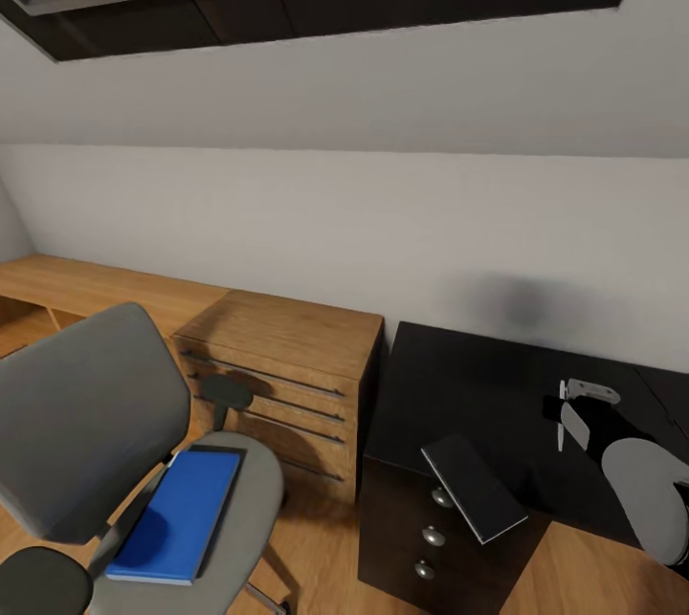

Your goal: In the bedroom, organize the workspace by keeping the computer under the desk, ensuring the monitor is on the desk, placing the keyboard on the desk next to the monitor, placing the mouse on the desk next to the keyboard, moving the folder from the swivel chair onto the desk next to the mouse, stacking the notebook on top of the folder with the pen on top of the notebook, and positioning the swivel chair next to the desk.

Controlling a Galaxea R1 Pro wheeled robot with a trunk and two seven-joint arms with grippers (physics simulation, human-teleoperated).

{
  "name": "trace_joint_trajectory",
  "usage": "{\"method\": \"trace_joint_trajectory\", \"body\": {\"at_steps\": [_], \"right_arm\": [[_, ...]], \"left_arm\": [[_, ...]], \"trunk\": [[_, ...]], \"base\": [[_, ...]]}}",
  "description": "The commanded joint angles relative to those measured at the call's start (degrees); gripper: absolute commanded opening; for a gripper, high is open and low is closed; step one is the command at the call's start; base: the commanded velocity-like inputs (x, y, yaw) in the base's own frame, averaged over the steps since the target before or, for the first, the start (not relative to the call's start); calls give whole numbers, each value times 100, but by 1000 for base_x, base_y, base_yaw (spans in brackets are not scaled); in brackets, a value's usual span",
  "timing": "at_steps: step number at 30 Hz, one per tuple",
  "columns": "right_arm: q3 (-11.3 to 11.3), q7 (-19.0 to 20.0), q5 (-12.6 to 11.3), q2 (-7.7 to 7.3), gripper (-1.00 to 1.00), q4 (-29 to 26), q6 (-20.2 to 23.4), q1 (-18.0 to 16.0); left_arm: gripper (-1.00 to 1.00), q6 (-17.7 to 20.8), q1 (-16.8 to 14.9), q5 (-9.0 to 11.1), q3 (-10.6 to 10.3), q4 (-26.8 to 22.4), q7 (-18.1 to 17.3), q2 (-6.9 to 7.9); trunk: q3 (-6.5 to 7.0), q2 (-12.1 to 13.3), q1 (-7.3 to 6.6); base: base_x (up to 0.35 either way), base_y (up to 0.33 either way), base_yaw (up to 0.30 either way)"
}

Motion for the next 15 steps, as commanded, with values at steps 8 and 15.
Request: {"method": "trace_joint_trajectory", "body": {"at_steps": [8, 15], "right_arm": [[-36, 4, 59, 1, -100, 318, -236, -5], [-31, 12, 63, -3, -100, 371, -280, -5]], "left_arm": [[100, -10, -3, 17, -46, 0, 50, 2], [100, -10, -3, 21, -42, 0, 53, 7]], "trunk": [[-150, -326, 176], [-276, -607, 330]], "base": [[0, 0, 0], [0, 0, 0]]}}
